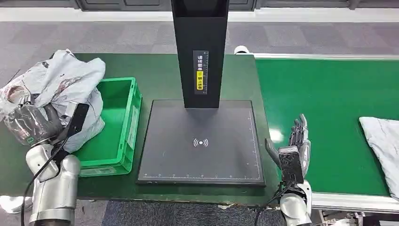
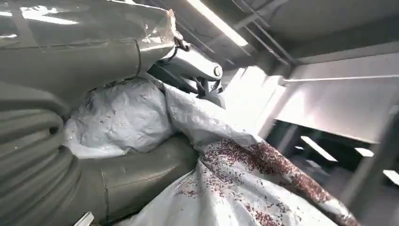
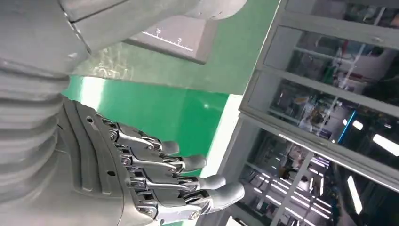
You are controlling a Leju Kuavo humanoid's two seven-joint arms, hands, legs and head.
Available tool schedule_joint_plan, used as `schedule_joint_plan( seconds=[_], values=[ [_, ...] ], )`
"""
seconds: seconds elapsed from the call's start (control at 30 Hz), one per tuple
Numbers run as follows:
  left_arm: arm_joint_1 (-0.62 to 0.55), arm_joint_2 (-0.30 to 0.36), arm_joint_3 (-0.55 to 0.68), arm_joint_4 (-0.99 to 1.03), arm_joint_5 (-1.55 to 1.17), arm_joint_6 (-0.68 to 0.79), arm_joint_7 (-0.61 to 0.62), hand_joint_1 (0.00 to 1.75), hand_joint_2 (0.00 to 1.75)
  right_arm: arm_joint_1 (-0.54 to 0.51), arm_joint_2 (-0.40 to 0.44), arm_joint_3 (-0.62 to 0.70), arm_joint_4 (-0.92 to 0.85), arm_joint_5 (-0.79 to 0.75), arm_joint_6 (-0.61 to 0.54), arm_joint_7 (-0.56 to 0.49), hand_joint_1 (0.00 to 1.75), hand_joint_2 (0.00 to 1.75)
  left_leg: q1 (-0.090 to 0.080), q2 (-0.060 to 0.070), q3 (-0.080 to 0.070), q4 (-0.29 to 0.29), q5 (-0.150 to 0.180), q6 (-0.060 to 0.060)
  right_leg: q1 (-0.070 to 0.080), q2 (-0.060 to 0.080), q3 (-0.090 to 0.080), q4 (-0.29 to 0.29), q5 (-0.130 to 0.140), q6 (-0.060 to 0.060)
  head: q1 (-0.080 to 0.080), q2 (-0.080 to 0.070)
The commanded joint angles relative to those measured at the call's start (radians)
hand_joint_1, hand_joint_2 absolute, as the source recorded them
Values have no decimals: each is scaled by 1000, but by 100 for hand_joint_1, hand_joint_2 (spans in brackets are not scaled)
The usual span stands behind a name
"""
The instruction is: Moved the parcel from conveyor to table for the left to box.
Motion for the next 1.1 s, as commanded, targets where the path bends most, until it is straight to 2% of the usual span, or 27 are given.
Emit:
schedule_joint_plan(
  seconds=[0.03, 0.07, 0.1, 0.13, 0.23, 0.3, 0.33, 0.37, 0.43, 0.6, 0.63, 0.67, 0.73, 0.93, 1.1],
  values=[
    [-52, 107, -125, 347, 8, -367, 75, 136, 175, -38, 13, -110, 4, 9, 39, 23, 0, 175, -1, -2, 2, -2, 1, 0, -1, -2, 3, -1, 0, 0, 0, 0],
    [-59, 100, -144, 388, 56, -420, 38, 136, 175, -34, 10, -117, 3, 9, 43, 23, 0, 175, 0, -3, 3, -3, 1, 0, 0, -3, 4, -2, 0, 0, 0, 0],
    [-66, 102, -201, 453, 76, -535, 0, 136, 175, -31, 13, -128, 3, 9, 67, 19, 0, 175, 0, -5, 4, -3, 2, 0, 0, -5, 5, -3, 0, 0, 0, 0],
    [-69, 89, -224, 494, 89, -527, -12, 0, 175, -30, 22, -139, -3, 11, 74, 15, 0, 175, -1, -3, 2, -1, 1, 0, -1, -4, 2, -1, -1, 0, 0, 0],
    [-121, 76, -301, 577, 105, -482, -39, 0, 175, -26, 47, -167, -52, 52, 92, 47, 0, 175, -1, -8, 5, -5, 3, 1, -1, -8, 7, -5, 0, 0, 0, 0],
    [-156, 64, -313, 580, 135, -504, -44, 0, 175, 3, 46, -177, -83, 67, 98, 64, 0, 175, -1, -6, 2, -2, 1, 1, -1, -7, 4, -1, -1, 0, 0, 0],
    [-160, 62, -297, 571, 183, -513, -54, 0, 175, 30, 37, -172, -93, 69, 120, 75, 0, 175, -1, -6, 3, -2, 2, 1, -1, -7, 5, -2, -1, 0, 0, 0],
    [-148, 75, -306, 546, 205, -520, -55, 0, 175, 50, 36, -172, -92, 68, 127, 74, 0, 175, -2, -12, 6, -5, 4, 2, -3, -13, 9, -3, -1, 0, 0, 0],
    [-138, 84, -309, 532, 215, -527, -54, 0, 175, 55, 37, -172, -86, 64, 127, 64, 0, 175, -3, -13, 9, -3, 3, 2, -4, -15, 12, -2, -3, 2, 0, 0],
    [-100, 29, -197, 443, 510, -549, -172, 0, 175, 23, 28, -141, -9, 137, 153, 153, 0, 175, -3, -9, 11, -6, 3, 3, -4, -11, 14, -6, -2, 1, 0, 0],
    [-90, 30, -203, 416, 535, -547, -169, 0, 0, 18, 29, -138, -6, 143, 152, 159, 0, 175, -2, -10, 11, -5, 3, 3, -4, -13, 15, -4, -3, 1, 0, 0],
    [-83, 14, -177, 372, 605, -472, -170, 0, 0, 19, 31, -136, -12, 165, 148, 173, 0, 175, -2, -8, 12, -6, 3, 3, -5, -11, 15, -6, -2, 1, 0, 0],
    [-81, 25, -202, 345, 624, -479, -150, 0, 0, 25, 34, -136, -27, 171, 149, 180, 0, 175, -2, -10, 12, -4, 2, 3, -5, -13, 15, -3, -3, 1, 0, 0],
    [-69, -27, -147, 228, 932, -344, -263, 0, 0, 37, 36, -133, -33, 176, 147, 178, 0, 175, -1, -10, 9, -2, 1, 4, -4, -13, 14, -2, -3, 2, 0, 0],
    [-67, -31, -145, 208, 963, -315, -283, 0, 0, 37, 39, -135, -30, 181, 139, 178, 0, 175, -2, -9, 10, -3, 1, 3, -4, -11, 13, -3, -3, 1, 0, 0]
  ],
)
